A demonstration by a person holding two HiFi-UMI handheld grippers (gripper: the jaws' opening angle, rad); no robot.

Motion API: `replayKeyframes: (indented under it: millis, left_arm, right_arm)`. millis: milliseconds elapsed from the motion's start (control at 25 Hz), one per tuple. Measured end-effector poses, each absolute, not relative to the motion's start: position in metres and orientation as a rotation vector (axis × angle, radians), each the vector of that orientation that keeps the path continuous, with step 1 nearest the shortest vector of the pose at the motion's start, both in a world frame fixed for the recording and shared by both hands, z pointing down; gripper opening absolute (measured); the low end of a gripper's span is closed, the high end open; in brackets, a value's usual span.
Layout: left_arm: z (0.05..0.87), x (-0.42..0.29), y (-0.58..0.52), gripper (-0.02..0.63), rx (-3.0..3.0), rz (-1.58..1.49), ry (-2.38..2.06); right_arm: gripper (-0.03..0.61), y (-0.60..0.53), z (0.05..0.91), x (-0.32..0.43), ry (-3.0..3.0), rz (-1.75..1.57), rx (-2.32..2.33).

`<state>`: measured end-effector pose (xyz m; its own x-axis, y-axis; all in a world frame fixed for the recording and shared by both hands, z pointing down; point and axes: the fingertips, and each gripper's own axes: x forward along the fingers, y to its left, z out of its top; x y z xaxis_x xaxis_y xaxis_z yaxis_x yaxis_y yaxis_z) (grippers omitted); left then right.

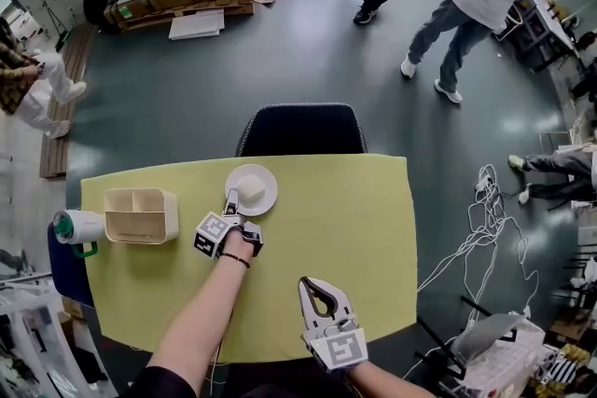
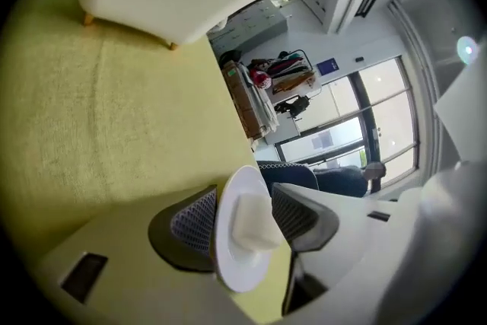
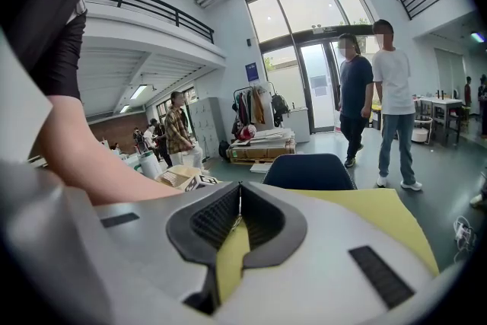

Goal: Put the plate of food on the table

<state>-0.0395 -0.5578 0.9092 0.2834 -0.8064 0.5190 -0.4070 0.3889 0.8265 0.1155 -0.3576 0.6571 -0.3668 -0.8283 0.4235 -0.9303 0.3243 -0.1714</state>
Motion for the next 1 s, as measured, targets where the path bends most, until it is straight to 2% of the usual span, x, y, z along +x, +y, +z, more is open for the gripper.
replayKeyframes:
  millis: [400, 760, 840, 1000]
  left_arm:
    - [0.903, -0.044, -0.557, 0.227, 1.471, -0.088, -1.470]
    - [0.863, -0.058, -0.530, 0.222, 1.679, -0.057, -1.426]
    - [0.843, -0.058, -0.518, 0.201, 1.752, -0.068, -1.392]
    - [0.800, -0.062, -0.486, 0.092, 1.860, -0.097, -1.337]
  right_arm:
    - [0.012, -0.348, 0.661, 0.136, -2.260, 0.568, 1.664]
    - [0.012, -0.343, 0.653, 0.145, -2.279, 0.548, 1.721]
    - [0.012, -0.338, 0.652, 0.143, -2.299, 0.544, 1.722]
    - [0.012, -0.331, 0.646, 0.136, -2.315, 0.580, 1.727]
